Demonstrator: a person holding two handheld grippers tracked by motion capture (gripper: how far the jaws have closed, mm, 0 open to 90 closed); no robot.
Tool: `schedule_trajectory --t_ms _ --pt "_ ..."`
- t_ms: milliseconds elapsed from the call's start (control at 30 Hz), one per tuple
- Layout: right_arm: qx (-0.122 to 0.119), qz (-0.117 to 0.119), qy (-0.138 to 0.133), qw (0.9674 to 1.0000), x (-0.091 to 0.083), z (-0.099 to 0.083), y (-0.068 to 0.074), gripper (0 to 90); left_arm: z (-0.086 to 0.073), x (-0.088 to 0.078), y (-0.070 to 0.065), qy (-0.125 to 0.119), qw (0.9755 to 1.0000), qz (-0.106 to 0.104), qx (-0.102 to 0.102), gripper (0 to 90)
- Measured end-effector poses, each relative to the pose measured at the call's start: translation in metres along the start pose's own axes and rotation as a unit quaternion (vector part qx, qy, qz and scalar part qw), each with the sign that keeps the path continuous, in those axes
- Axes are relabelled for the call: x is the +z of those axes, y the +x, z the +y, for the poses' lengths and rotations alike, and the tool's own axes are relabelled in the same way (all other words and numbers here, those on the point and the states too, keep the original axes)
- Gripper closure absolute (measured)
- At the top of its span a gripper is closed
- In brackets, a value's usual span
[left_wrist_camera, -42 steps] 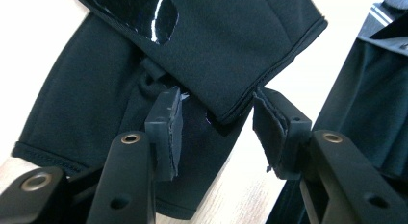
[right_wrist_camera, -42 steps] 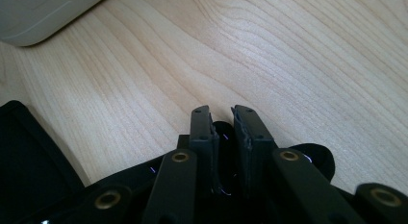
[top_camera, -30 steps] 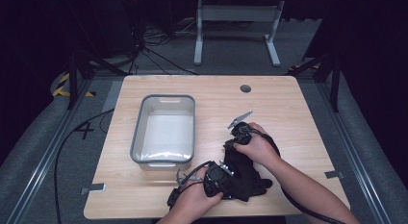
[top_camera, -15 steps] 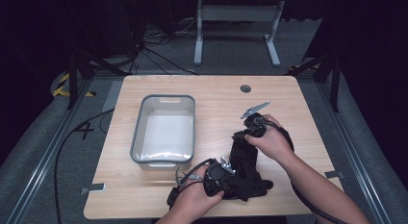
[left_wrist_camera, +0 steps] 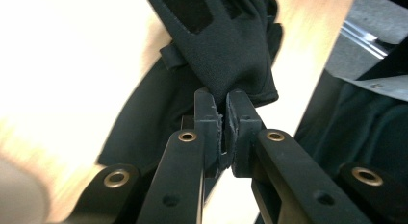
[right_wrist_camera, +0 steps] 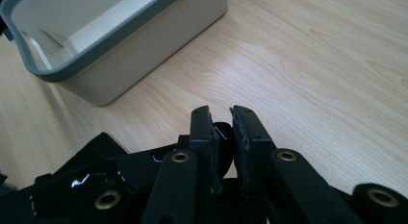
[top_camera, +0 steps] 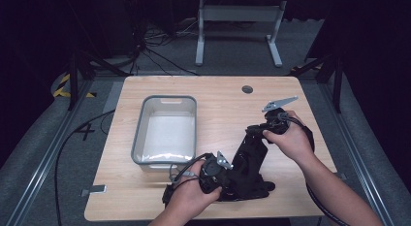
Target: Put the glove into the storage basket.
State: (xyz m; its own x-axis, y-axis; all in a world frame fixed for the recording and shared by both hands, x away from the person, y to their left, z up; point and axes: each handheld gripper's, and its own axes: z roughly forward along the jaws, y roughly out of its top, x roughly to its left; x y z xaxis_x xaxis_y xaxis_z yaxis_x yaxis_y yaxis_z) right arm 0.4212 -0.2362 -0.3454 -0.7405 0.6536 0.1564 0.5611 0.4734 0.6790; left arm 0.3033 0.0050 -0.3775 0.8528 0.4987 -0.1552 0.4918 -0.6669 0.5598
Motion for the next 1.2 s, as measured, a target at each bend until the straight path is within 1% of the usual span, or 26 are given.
schedule_trajectory --t_ms 33,67,100,133,233,267,333,400,533,600,633,733,833,933,1067,1200 --pt "0.004 0.001 -0.006 1.0 -0.002 -0.001 -0.001 79.8 0.001 0.0 0.002 0.005 1.0 0.004 0.001 84.9" --pt "0.008 0.005 -0.01 0.9999 -0.003 -0.002 -0.002 79.8 0.001 -0.001 0.003 0.003 1.0 0.006 -0.001 84.8" --pt "0.01 0.003 -0.015 0.9998 -0.004 -0.003 -0.003 79.8 0.001 -0.001 0.003 0.003 1.0 0.006 -0.001 84.8" --pt "0.009 0.0 -0.017 0.9998 -0.005 -0.004 -0.004 79.8 0.002 -0.002 0.007 0.002 1.0 0.007 -0.004 84.8" --pt "0.014 -0.002 -0.027 0.9995 -0.008 -0.008 -0.006 79.8 0.003 -0.004 0.012 0.0 0.9998 0.019 -0.004 84.9" --pt "0.015 -0.001 -0.031 0.9994 -0.009 -0.008 -0.007 79.8 0.003 -0.005 0.013 0.0 0.9997 0.024 -0.004 84.9" --pt "0.017 -0.002 -0.04 0.9991 -0.011 -0.01 -0.007 79.8 0.003 -0.007 0.017 -0.002 0.9991 0.041 -0.002 84.8" --pt "0.017 -0.004 -0.048 0.9987 -0.013 -0.012 -0.008 79.7 0.003 -0.009 0.022 -0.007 0.9985 0.054 -0.004 84.9" --pt "0.022 0.0 -0.06 0.998 -0.015 -0.017 -0.009 79.7 0.003 -0.013 0.03 -0.006 0.9975 0.07 -0.006 84.9" --pt "0.023 0.002 -0.064 0.9977 -0.015 -0.021 -0.01 79.7 0.002 -0.014 0.034 -0.007 0.9972 0.075 -0.009 84.8" --pt "0.025 0.003 -0.065 0.9976 -0.015 -0.022 -0.01 79.7 0.002 -0.014 0.037 -0.003 0.9971 0.075 -0.01 84.8" --pt "0.028 0.009 -0.069 0.9972 -0.013 -0.028 -0.01 79.7 0.001 -0.014 0.045 -0.004 0.9966 0.08 -0.02 84.8" --pt "0.03 0.012 -0.071 0.9969 -0.011 -0.033 -0.01 79.7 0.0 -0.014 0.05 -0.006 0.9957 0.089 -0.025 84.8" --pt "0.03 0.016 -0.076 0.9966 -0.01 -0.037 -0.009 79.7 0.0 -0.015 0.054 -0.009 0.9944 0.101 -0.027 84.8" --pt "0.03 0.019 -0.08 0.9962 -0.01 -0.042 -0.006 79.7 -0.001 -0.016 0.057 -0.007 0.994 0.106 -0.029 84.8" --pt "0.027 0.022 -0.08 0.9962 -0.009 -0.047 -0.004 79.7 -0.002 -0.014 0.057 -0.002 0.994 0.107 -0.025 84.7"
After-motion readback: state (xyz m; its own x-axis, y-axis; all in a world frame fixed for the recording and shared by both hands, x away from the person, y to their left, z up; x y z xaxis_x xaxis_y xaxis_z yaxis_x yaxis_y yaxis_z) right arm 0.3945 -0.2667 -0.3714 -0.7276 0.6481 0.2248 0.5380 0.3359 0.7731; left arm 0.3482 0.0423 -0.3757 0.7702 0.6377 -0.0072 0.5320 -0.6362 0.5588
